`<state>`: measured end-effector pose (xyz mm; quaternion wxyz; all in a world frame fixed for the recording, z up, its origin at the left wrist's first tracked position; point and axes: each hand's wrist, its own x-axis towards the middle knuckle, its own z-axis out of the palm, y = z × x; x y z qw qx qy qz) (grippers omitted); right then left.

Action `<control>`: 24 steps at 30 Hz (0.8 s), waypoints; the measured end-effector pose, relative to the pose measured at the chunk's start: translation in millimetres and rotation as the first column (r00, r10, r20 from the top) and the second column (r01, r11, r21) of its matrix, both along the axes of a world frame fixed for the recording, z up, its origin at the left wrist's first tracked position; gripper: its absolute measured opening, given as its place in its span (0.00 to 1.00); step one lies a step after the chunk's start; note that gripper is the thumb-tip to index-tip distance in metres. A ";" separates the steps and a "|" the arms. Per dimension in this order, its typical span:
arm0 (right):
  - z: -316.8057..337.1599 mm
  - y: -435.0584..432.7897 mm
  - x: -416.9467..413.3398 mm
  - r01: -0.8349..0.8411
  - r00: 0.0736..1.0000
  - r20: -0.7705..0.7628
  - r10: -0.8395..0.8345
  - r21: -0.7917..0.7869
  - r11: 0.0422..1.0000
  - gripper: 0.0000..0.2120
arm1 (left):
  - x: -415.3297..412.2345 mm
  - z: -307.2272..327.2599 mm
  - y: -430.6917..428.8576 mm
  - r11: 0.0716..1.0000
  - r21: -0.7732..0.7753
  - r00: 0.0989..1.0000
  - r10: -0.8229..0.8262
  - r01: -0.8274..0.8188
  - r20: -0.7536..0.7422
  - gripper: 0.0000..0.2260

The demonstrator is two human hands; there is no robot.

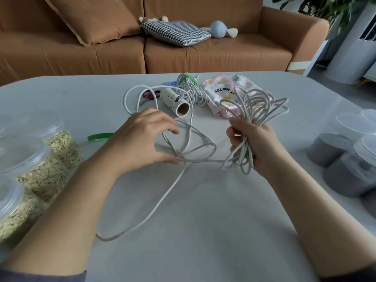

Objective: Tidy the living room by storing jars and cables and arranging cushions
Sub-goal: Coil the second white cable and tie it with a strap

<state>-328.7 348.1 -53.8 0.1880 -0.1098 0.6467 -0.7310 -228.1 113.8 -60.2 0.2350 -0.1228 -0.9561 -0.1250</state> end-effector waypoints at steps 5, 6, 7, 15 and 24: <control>-1.6 -2.6 3.8 0.068 0.979 -0.199 -0.036 0.154 0.986 0.16 | 14.8 10.0 -0.1 0.887 0.139 0.783 0.456 -0.441 -0.424 0.17; -2.2 -3.5 4.7 0.095 0.965 -0.259 -0.043 0.191 0.977 0.18 | 17.6 12.0 -1.8 0.824 0.168 0.724 0.557 -0.540 -0.406 0.17; -2.9 -4.1 5.4 0.113 0.953 -0.300 -0.047 0.207 0.972 0.20 | 18.0 10.5 -4.8 0.774 0.172 0.688 0.624 -0.610 -0.370 0.16; -5.3 -6.6 7.3 0.156 0.921 -0.388 -0.044 0.263 0.952 0.20 | 11.6 1.9 -12.6 0.710 -0.088 0.658 0.686 -0.698 0.311 0.06; -7.7 -8.7 9.0 0.206 0.878 -0.478 -0.006 0.366 0.908 0.16 | 2.5 -3.3 -20.8 0.415 0.783 0.730 0.679 -0.463 0.072 0.04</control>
